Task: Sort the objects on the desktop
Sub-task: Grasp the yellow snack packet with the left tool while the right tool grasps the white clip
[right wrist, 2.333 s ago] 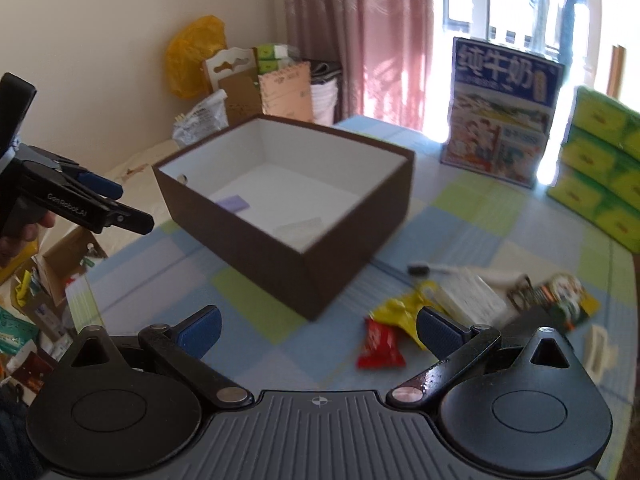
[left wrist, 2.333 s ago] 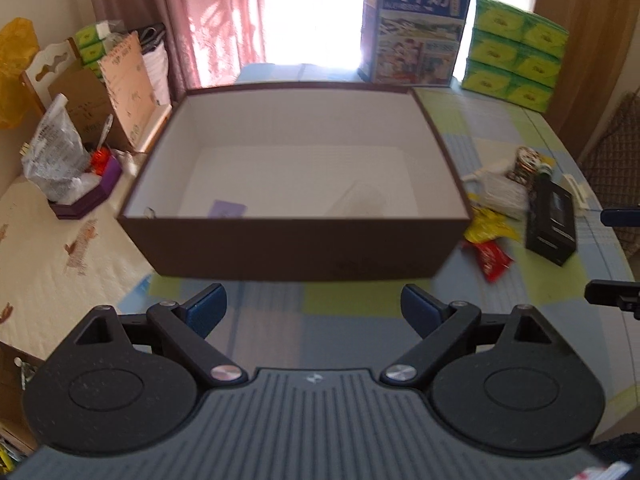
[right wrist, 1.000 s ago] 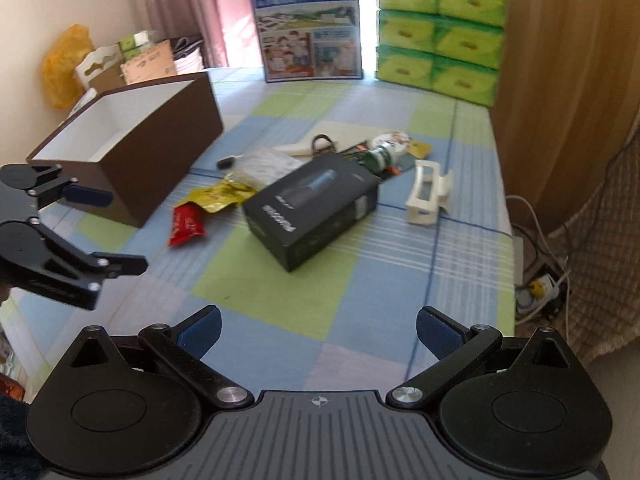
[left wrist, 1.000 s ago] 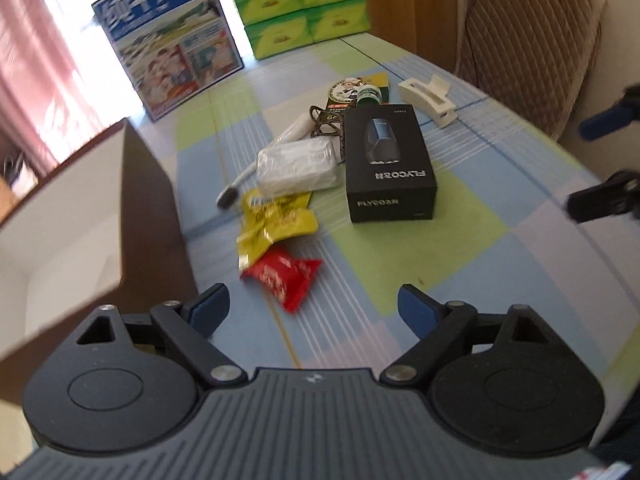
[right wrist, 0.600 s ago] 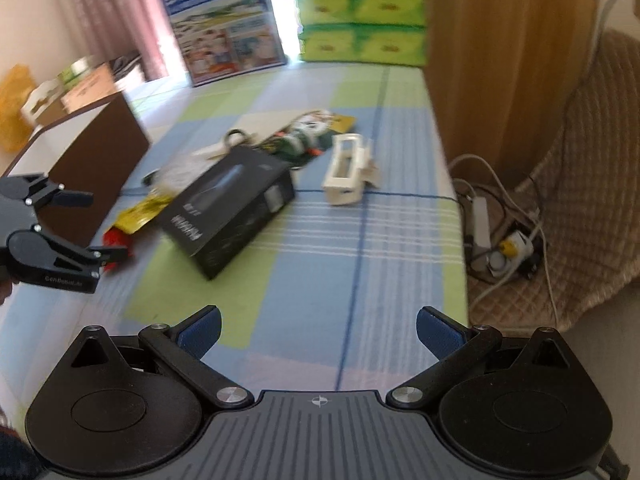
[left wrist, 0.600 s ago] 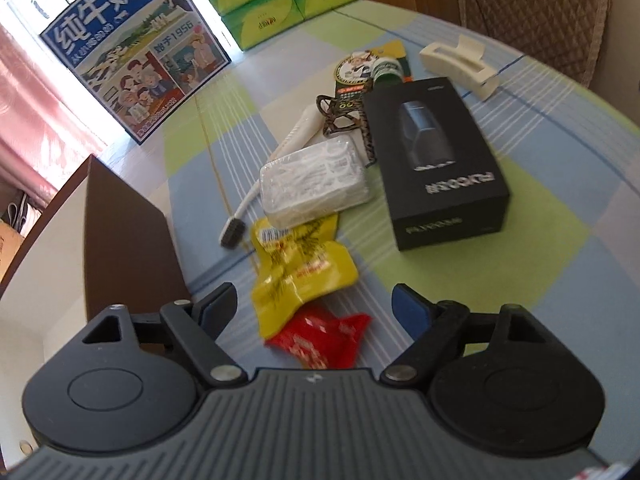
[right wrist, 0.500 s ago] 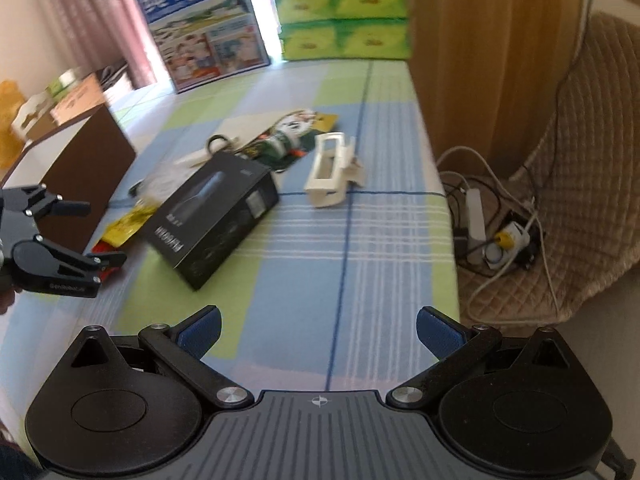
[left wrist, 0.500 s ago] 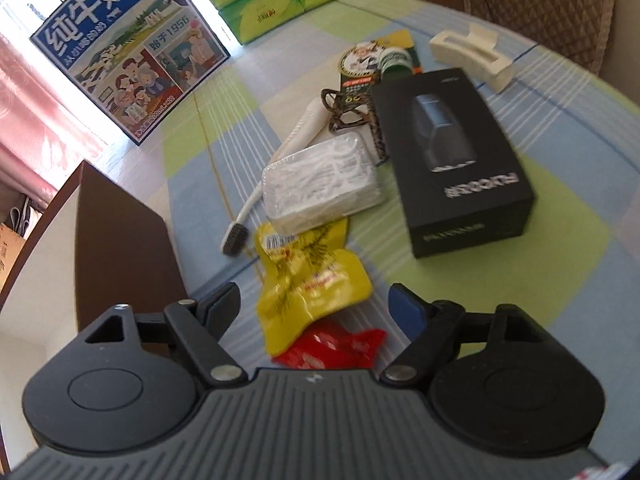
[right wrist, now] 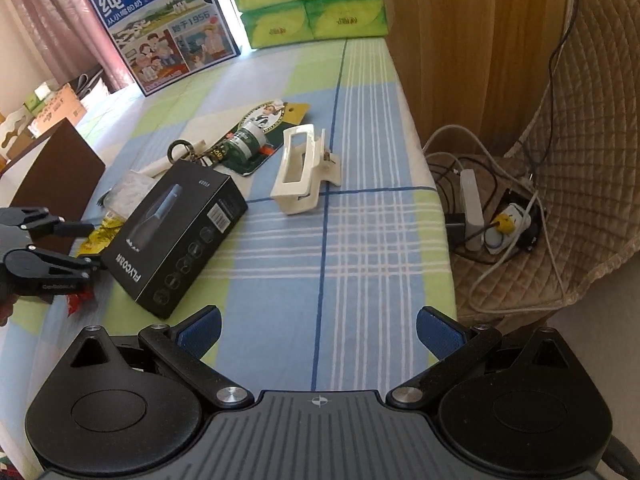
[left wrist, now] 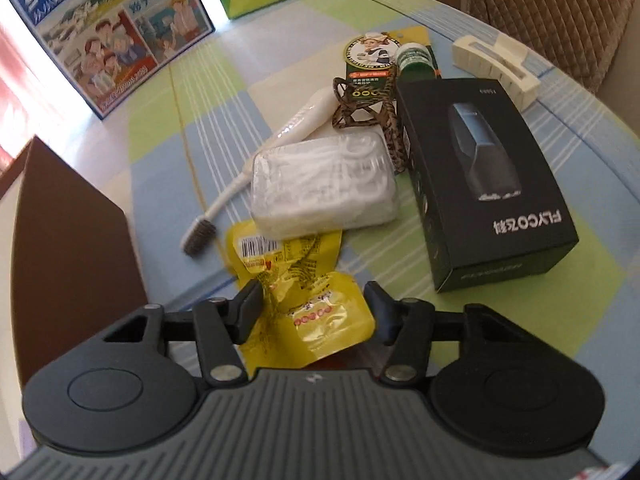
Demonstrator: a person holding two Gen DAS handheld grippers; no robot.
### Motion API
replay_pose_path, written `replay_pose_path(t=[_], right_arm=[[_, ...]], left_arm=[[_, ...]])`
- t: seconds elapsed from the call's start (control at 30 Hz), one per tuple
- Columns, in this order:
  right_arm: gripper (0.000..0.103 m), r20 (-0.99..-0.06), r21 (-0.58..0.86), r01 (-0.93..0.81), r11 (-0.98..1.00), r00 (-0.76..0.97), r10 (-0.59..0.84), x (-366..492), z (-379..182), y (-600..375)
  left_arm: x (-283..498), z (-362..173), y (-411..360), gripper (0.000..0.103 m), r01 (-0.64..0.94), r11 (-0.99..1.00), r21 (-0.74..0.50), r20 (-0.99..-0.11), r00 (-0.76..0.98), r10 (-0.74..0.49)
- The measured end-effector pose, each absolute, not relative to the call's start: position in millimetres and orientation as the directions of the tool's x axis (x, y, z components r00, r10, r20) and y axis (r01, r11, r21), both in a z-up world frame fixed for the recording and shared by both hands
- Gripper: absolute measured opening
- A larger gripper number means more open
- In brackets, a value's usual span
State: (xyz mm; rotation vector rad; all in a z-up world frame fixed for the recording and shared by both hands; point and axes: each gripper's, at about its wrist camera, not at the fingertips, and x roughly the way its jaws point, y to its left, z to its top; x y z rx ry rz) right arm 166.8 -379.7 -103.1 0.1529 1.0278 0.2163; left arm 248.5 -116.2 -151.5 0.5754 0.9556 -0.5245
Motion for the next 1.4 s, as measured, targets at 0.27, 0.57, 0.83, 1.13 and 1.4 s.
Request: replay_pose_path(t=[0.27,0.57,0.83,1.13,1.4], right_arm=[[0.101,-0.811,0.244,-0.106,0.964,0.522,0.263,186,-104,-376],[0.101,-0.784,0.256,-0.128,0.958,0.553,0.283,213,-101,-374],[0.101,-0.769,0.274,-0.127,0.953,0.566,0.296,223,-100,-373],[0.101,-0.790,0.294,-0.082,0.952,0.539,0.291,219,-112,-383],[0.101,-0.794,0.285,-0.077,0.955,0.539,0.280,221,-115,-385]], left_arm=[[250,-137,-98,0.036,0.576,0.810,0.107,-0.858,0.465,-0.217],[256,-110,-69,0.008,0.443,0.887,-0.129,-0.832,0.438,-0.340],[262,-122,-74,0.066,0.357,0.931,-0.074,-0.863,0.446,-0.239],[283,-150,-83,0.068,0.406,0.914,-0.008,-0.916,0.364,-0.169],[271,-141,-80,0.038,0.446,0.895,-0.013,-0.902,0.380,-0.203]])
